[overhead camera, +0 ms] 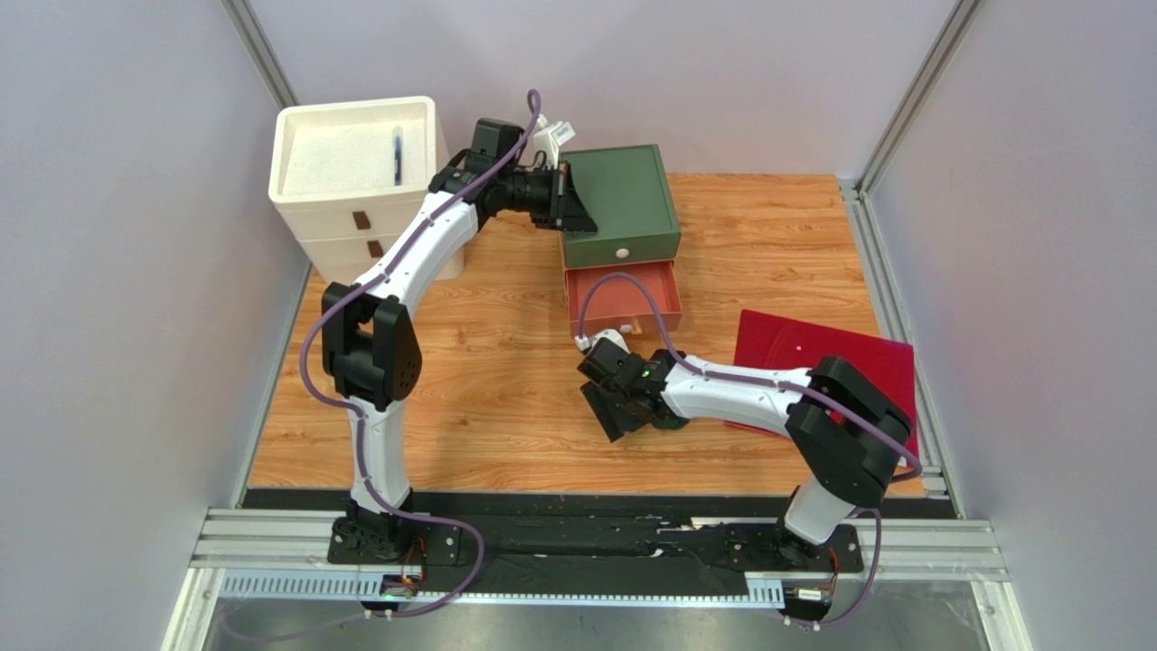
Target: Organize the makeup
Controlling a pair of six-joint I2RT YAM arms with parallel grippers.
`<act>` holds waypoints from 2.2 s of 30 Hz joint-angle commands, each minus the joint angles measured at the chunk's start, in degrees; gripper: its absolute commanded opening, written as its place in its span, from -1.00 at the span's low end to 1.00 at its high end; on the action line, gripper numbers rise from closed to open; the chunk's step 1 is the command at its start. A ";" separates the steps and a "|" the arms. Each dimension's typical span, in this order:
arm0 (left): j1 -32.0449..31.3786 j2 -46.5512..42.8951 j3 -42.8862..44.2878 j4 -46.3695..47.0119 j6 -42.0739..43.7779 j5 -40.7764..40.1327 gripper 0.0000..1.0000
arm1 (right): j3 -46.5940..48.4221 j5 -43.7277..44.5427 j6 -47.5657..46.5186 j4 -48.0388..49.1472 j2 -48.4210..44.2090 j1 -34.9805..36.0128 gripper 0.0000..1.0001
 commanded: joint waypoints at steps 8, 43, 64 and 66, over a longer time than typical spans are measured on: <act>0.30 0.45 -1.55 -2.57 2.33 -1.02 -1.00 | 0.61 -1.96 -3.71 2.74 1.74 0.28 -0.55; 0.30 1.51 4.51 -7.58 3.56 -6.21 -1.00 | 29.00 -0.56 -23.13 0.98 -0.12 -14.92 -1.00; 0.30 4.14 9.17 -9.43 3.38 -6.64 -1.00 | 29.18 -0.64 -22.26 4.14 2.18 -16.07 0.22; 0.30 4.32 9.25 -9.43 3.56 -6.73 -1.00 | 29.44 -0.82 -21.64 4.23 2.35 -16.07 0.21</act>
